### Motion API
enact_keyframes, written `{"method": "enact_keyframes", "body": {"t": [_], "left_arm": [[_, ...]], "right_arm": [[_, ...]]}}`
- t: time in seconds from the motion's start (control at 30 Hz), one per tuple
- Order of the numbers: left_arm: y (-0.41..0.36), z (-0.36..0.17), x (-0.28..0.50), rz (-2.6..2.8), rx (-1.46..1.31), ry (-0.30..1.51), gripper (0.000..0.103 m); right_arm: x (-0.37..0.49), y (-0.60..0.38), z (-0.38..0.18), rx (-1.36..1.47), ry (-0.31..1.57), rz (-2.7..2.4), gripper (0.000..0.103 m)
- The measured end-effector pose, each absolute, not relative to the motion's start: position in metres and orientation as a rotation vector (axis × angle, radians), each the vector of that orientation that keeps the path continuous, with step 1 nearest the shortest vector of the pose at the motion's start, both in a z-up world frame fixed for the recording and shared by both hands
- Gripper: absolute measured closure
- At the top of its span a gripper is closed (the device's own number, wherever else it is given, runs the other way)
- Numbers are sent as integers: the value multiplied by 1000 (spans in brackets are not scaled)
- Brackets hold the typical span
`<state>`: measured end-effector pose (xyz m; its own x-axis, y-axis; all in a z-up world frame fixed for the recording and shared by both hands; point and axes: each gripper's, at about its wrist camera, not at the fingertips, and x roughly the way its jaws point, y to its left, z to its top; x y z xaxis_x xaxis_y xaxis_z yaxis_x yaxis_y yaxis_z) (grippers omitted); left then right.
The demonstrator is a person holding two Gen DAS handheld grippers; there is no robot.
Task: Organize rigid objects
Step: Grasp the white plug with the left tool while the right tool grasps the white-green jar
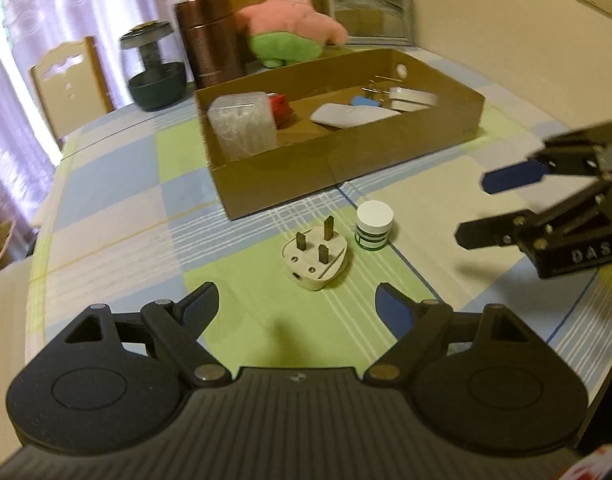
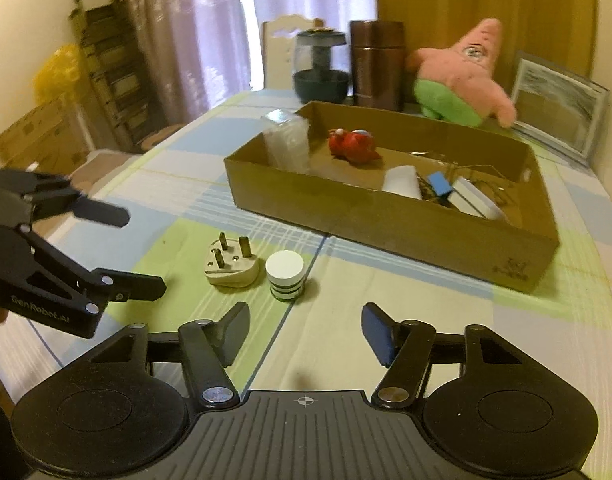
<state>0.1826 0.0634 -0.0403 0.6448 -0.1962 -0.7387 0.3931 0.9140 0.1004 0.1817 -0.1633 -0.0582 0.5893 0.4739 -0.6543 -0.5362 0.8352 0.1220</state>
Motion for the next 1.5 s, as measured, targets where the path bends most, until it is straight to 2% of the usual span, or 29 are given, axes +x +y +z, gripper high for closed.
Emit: {"method": "enact_keyframes", "body": {"t": [0.23, 1.0, 1.2, 1.5], "left_arm": [[65, -54, 199, -455, 312, 795, 25], [63, -86, 251, -769, 426, 803, 29], [64, -89, 263, -816, 440, 804, 35], [63, -91, 273, -875, 462, 812, 46]], "right_arm": [[203, -155, -73, -188, 720, 697, 52], [253, -132, -105, -407, 683, 1008, 55], [262, -129, -108, -425, 687, 1046, 61], [267, -128, -111, -423, 692, 1067, 76]]}}
